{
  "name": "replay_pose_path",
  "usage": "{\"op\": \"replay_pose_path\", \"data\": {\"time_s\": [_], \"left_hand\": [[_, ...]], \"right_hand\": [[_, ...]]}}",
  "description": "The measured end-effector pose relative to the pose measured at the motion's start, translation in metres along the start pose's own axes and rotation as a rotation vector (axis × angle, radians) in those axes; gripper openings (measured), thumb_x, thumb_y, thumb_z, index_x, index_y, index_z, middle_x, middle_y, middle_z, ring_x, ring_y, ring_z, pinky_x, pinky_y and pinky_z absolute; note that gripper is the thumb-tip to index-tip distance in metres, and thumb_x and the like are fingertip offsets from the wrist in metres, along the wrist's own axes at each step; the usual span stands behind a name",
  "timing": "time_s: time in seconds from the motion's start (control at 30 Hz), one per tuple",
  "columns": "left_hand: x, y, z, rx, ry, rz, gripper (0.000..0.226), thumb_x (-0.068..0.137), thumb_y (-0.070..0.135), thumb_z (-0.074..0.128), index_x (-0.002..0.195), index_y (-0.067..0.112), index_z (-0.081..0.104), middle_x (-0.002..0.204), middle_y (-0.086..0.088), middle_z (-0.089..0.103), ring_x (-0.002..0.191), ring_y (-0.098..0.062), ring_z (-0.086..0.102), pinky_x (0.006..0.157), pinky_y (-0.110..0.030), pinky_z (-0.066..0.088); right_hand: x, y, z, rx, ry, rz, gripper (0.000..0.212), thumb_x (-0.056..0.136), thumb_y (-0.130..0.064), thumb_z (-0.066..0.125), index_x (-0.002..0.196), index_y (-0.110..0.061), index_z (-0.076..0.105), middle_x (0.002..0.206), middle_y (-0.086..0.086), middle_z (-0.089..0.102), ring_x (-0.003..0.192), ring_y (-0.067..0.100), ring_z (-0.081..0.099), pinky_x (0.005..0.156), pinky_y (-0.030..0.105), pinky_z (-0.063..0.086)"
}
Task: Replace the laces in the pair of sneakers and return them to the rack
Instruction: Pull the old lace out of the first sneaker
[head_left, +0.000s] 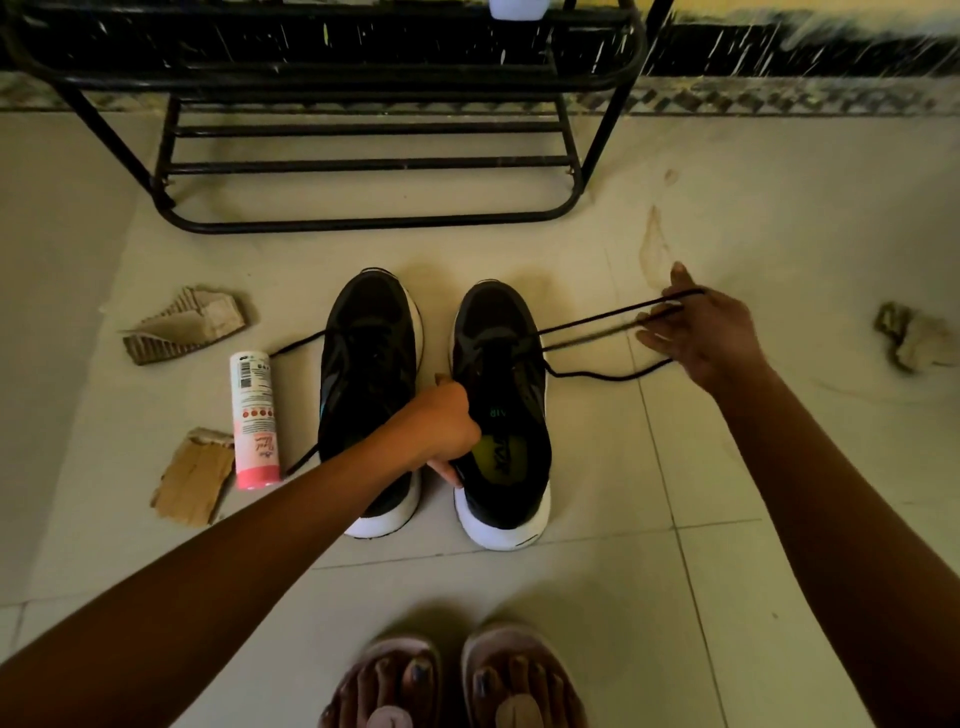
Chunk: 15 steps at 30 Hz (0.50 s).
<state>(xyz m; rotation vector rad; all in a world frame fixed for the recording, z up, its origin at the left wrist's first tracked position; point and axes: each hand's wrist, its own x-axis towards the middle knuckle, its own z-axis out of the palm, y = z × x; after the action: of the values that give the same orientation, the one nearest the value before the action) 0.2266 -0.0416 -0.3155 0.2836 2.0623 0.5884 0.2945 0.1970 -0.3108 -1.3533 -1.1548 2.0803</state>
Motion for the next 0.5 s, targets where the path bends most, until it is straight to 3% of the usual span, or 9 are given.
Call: {"op": "replay_pose_path", "data": {"time_s": [0.07,0.13,0.2,0.27,0.33,0.37,0.43,0.5], "left_hand": [[0.001,0.000,0.000,0.011,0.006,-0.001,0.041,0.091,0.002,0.049,0.128,-0.005,0.036,0.084,-0.010,0.053,0.058,-0.018,0.059,0.054,-0.028,0.057],[0.002,0.001,0.000,0.013,0.011,0.008,0.043,0.091,0.001,0.049,0.130,-0.005,0.034,0.084,-0.010,0.052,0.058,-0.019,0.059,0.055,-0.029,0.058],[0.001,0.001,0.000,0.036,0.008,0.014,0.046,0.091,0.001,0.048,0.133,-0.005,0.030,0.087,-0.012,0.052,0.060,-0.019,0.059,0.058,-0.031,0.058],[0.002,-0.001,0.001,0.032,0.007,0.005,0.053,0.091,0.001,0.048,0.138,-0.004,0.025,0.094,-0.015,0.052,0.061,-0.019,0.060,0.055,-0.030,0.057],[0.003,-0.004,0.001,0.009,0.010,-0.003,0.058,0.091,0.003,0.050,0.141,-0.002,0.021,0.099,-0.017,0.053,0.064,-0.022,0.062,0.052,-0.029,0.056],[0.002,-0.004,0.000,0.010,-0.006,-0.004,0.058,0.091,0.005,0.051,0.141,-0.001,0.022,0.102,-0.017,0.055,0.069,-0.025,0.065,0.054,-0.030,0.056],[0.000,-0.002,-0.005,0.053,-0.086,0.004,0.052,0.092,0.015,0.055,0.135,0.001,0.031,0.108,-0.016,0.058,0.072,-0.026,0.067,0.059,-0.029,0.058],[-0.007,0.004,-0.013,0.144,-0.096,0.043,0.044,0.094,0.034,0.052,0.125,0.007,0.039,0.104,-0.013,0.060,0.059,-0.021,0.064,0.053,-0.025,0.055]], "right_hand": [[-0.004,0.003,0.000,0.046,-0.057,0.065,0.027,0.094,-0.036,0.054,0.076,-0.016,0.048,0.041,-0.006,0.043,0.037,0.005,0.047,0.046,0.020,0.046],[-0.006,0.006,0.002,-0.039,-0.019,0.043,0.032,0.093,-0.040,0.056,0.072,-0.018,0.044,0.036,-0.009,0.031,0.030,0.004,0.031,0.035,0.016,0.031],[-0.007,0.008,0.004,-0.424,0.112,-0.277,0.042,0.089,-0.047,0.059,0.063,-0.018,0.043,0.036,-0.010,0.032,0.030,0.004,0.028,0.037,0.018,0.026],[-0.013,0.003,0.000,-0.933,0.309,-0.670,0.047,0.082,-0.057,0.061,0.062,-0.017,0.047,0.042,-0.009,0.042,0.039,0.004,0.041,0.046,0.018,0.032],[-0.013,-0.003,-0.005,-1.266,0.407,-0.863,0.043,0.076,-0.061,0.065,0.069,-0.019,0.055,0.056,-0.004,0.053,0.056,0.014,0.051,0.057,0.025,0.037],[-0.011,-0.005,-0.007,-1.366,0.344,-0.869,0.036,0.075,-0.055,0.069,0.074,-0.021,0.058,0.064,-0.002,0.058,0.065,0.017,0.055,0.062,0.028,0.041],[-0.005,-0.006,-0.011,-1.533,0.063,-0.728,0.023,0.073,-0.031,0.076,0.091,-0.022,0.064,0.089,0.002,0.066,0.087,0.024,0.061,0.078,0.035,0.046],[-0.009,-0.001,-0.010,-1.644,-0.309,-0.469,0.046,0.072,-0.012,0.075,0.114,-0.022,0.060,0.112,0.005,0.056,0.101,0.022,0.053,0.089,0.030,0.042]]}}
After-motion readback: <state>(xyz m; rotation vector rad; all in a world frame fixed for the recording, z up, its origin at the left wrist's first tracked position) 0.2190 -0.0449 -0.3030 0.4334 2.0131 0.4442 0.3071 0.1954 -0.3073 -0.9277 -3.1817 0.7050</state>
